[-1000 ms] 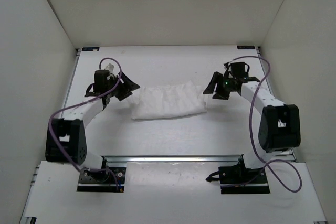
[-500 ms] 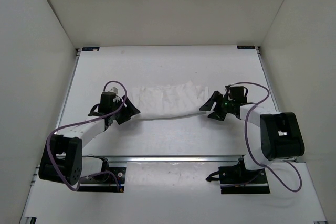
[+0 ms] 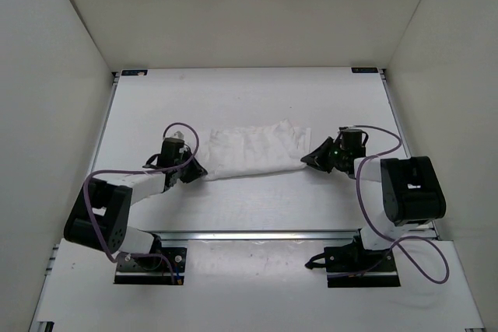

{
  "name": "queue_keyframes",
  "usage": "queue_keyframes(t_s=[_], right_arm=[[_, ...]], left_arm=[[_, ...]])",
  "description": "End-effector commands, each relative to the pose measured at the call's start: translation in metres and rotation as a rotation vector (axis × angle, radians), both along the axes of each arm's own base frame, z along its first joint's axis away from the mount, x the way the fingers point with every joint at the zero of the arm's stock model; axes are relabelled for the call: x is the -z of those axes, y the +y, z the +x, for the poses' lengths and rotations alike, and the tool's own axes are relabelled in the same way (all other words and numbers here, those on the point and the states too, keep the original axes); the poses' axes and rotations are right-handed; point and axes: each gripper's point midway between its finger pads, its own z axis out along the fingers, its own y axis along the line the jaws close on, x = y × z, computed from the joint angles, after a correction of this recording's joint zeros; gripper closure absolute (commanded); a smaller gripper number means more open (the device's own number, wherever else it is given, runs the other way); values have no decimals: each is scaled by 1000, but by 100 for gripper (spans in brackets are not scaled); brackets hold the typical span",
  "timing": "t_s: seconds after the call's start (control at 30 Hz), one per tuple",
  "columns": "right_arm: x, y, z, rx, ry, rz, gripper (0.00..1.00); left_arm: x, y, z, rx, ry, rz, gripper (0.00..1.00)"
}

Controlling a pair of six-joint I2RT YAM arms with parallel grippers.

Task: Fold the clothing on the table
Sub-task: Fold the skirt

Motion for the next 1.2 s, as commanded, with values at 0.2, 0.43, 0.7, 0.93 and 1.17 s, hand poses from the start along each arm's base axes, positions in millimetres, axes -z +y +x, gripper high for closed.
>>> queue_keyframes(t_s=[0.2, 0.43, 0.7, 0.93, 1.17], right_arm=[[-48, -39, 32, -35, -94, -266, 100], [-106, 11, 54, -289, -225, -446, 100], [-141, 141, 49, -562, -428, -424, 100], [-114, 224, 17, -735, -438, -372, 100], [-81, 261, -10, -903, -337, -251, 100]], left_arm=[[-12, -49, 10, 119, -60, -69, 100], [-17, -75, 34, 146, -91, -99, 100], [-20, -79, 45, 137, -102, -117, 100], [-18, -81, 41, 151, -98, -139, 100], [-18, -78, 38, 151, -97, -152, 100]])
